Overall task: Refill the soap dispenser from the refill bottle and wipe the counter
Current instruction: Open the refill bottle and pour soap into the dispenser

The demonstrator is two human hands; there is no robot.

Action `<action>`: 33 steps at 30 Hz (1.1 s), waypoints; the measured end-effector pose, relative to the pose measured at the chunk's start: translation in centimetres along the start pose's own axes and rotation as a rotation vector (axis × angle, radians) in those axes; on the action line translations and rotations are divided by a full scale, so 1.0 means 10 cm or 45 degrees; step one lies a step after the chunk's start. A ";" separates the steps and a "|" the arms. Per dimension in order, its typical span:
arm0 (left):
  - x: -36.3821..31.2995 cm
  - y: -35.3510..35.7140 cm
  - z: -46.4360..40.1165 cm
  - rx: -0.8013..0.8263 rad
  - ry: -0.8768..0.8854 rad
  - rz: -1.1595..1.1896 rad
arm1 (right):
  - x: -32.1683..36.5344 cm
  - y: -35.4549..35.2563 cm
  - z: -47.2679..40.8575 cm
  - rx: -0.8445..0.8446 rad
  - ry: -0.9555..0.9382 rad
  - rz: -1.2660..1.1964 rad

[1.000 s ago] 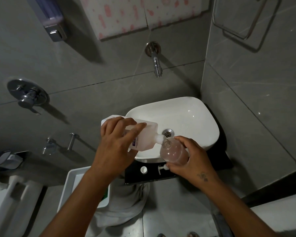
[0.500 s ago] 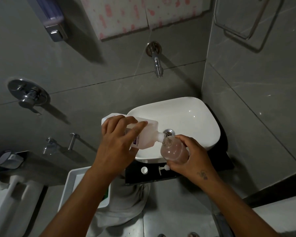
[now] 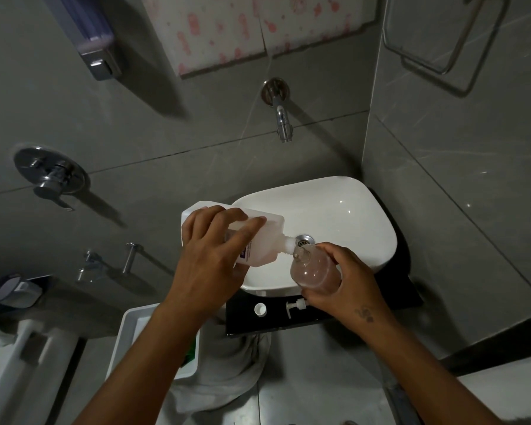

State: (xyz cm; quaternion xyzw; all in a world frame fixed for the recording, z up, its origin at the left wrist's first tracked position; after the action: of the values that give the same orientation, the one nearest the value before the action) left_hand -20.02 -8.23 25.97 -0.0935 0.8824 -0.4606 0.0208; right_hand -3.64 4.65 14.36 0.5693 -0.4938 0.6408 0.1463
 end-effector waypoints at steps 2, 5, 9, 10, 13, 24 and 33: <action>0.01 0.00 -0.01 0.000 -0.003 -0.001 | -0.01 0.00 -0.01 -0.001 0.004 0.003; 0.01 0.01 -0.02 -0.004 0.000 -0.008 | -0.03 0.00 -0.02 0.001 0.012 0.000; 0.02 0.01 -0.02 -0.005 0.001 -0.017 | -0.03 0.00 -0.02 0.007 0.009 -0.001; 0.02 0.01 -0.02 -0.007 0.000 -0.018 | -0.03 0.00 -0.03 0.009 0.009 -0.006; 0.02 0.00 -0.03 -0.010 -0.001 -0.022 | -0.04 0.00 -0.03 0.010 0.017 -0.016; 0.04 -0.01 -0.04 -0.012 -0.009 -0.037 | -0.06 0.00 -0.03 0.010 0.020 -0.035; 0.02 -0.01 -0.05 -0.012 -0.002 -0.047 | -0.10 0.00 -0.03 0.030 0.025 -0.019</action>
State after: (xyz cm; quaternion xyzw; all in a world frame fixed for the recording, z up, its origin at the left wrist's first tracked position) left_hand -20.22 -7.93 26.39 -0.1102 0.8827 -0.4567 0.0127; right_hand -3.54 5.28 13.56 0.5684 -0.4806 0.6509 0.1491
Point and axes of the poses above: each hand's wrist, its own z-axis away from the middle knuckle, its own y-axis out of the palm, x = y × z, the point moved 8 cm from there along -z, towards the middle knuckle, and after that the axes turned 1 degree about -x, right-handed, at the moved point
